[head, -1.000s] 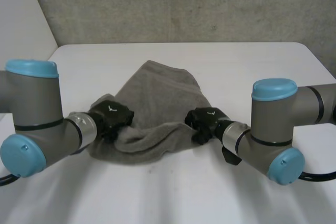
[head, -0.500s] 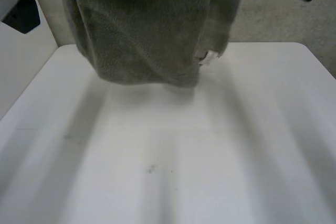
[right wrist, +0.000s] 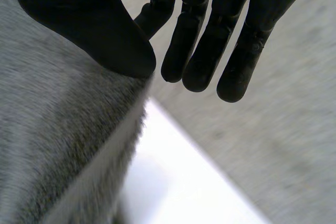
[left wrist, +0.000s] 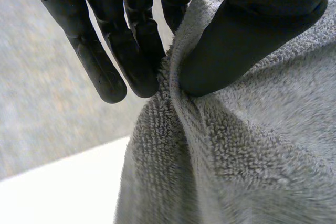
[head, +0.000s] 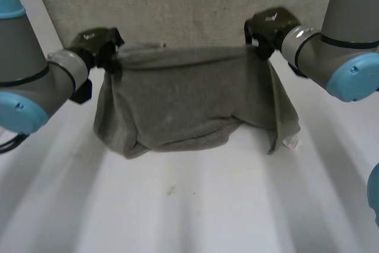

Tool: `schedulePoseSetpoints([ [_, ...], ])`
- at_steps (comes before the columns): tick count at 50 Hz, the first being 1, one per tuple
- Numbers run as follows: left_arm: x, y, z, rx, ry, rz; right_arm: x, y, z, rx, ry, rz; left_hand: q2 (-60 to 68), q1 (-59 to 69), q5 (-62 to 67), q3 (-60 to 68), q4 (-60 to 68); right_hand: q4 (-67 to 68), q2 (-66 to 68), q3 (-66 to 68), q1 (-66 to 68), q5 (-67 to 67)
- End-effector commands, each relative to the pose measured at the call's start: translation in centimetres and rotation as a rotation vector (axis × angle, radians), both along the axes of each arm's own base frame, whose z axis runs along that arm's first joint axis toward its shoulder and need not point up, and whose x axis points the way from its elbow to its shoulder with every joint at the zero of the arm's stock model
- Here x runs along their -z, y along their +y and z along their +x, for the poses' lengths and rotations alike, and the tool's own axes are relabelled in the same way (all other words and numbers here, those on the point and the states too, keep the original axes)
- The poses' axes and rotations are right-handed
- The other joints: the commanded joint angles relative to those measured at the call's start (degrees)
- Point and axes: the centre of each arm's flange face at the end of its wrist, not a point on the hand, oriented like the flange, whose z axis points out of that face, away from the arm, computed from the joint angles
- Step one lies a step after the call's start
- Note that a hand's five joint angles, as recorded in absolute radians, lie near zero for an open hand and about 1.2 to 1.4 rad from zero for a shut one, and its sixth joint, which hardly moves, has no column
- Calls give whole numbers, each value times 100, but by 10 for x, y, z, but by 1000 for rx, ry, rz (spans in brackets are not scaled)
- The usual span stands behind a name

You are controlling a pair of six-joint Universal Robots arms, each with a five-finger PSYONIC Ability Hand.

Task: Fold the towel.

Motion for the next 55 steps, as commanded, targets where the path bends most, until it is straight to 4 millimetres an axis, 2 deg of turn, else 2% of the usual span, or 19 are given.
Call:
schedulePoseSetpoints([
  [1,-42,-24,-3,-14,109,-213,-32,-21,1,27,-120,-238,1056,1445,1183,1034,1028,1031,1048,1039,30,1067],
  [6,-45,-29,0,-45,180,-235,-28,-16,2,17,-116,-212,1056,1445,1183,1034,1028,1031,1048,1039,30,1067],
  [8,-20,-27,6,-91,170,-148,-20,-14,4,10,-99,-181,1056,1445,1183,1034,1028,1031,1048,1039,30,1067],
  [9,-20,-27,6,-91,170,-147,-6,-11,5,-7,-74,-129,1056,1445,1183,1034,1028,1031,1048,1039,30,1067],
  [10,0,-25,12,-122,148,-89,11,-6,6,-29,-43,-57,1056,1445,1183,1034,1028,1031,1048,1039,30,1067],
  [11,20,-21,20,-152,122,-29,11,-6,6,-29,-42,-56,1056,1445,1183,1034,1028,1031,1048,1039,30,1067],
  [12,20,-21,20,-152,121,-28,27,1,7,-55,-11,21,1056,1445,1183,1034,1028,1031,1048,1039,30,1067],
  [13,41,-18,29,-179,95,29,28,1,7,-55,-10,22,1056,1445,1183,1034,1028,1031,1048,1039,30,1067],
  [14,59,-14,39,-202,73,89,44,9,8,-77,19,94,1056,1445,1183,1034,1028,1031,1048,1039,30,1067],
  [18,85,-4,56,-237,46,177,84,24,6,-98,74,261,1056,1445,1183,1034,1028,1031,1048,1039,30,1067],
  [19,93,2,61,-248,39,205,84,24,6,-98,74,262,1056,1445,1183,1034,1028,1031,1048,1039,30,1067],
  [20,93,2,61,-248,39,205,92,26,5,-92,76,291,1056,1445,1183,1034,1028,-445,-428,-437,-1447,-409],
  [21,97,7,65,-253,36,220,92,26,5,-91,76,292,1056,1445,1183,1034,1028,-460,-443,-451,-1461,-424],
  [23,98,11,68,-258,37,222,103,27,-1,-61,39,350,1056,1445,1183,1034,1028,-3878,-3861,-3869,-4879,-3842],
  [26,91,19,74,-260,47,199,107,27,-4,-25,-51,398,1056,1445,1183,1034,1028,-4713,-4696,-4705,-5714,-4677],
  [31,73,31,76,-232,70,143,109,31,-11,20,-181,447,1056,1445,1183,1034,1028,-4952,-4935,-4943,-5953,-4916],
  [38,50,49,75,-197,94,65,123,46,-9,12,-211,448,1056,1445,1183,1034,1028,-4968,-4951,-4960,-5970,-4932],
  [45,46,52,76,-197,104,33,142,51,3,-28,-198,353,1056,1445,1183,1034,1028,-4801,-4784,-4792,-5802,-4765],
  [55,49,52,76,-199,108,39,166,46,2,-11,-82,280,1056,1445,1183,1034,1028,-4514,-4497,-4506,-5515,-4478],
])
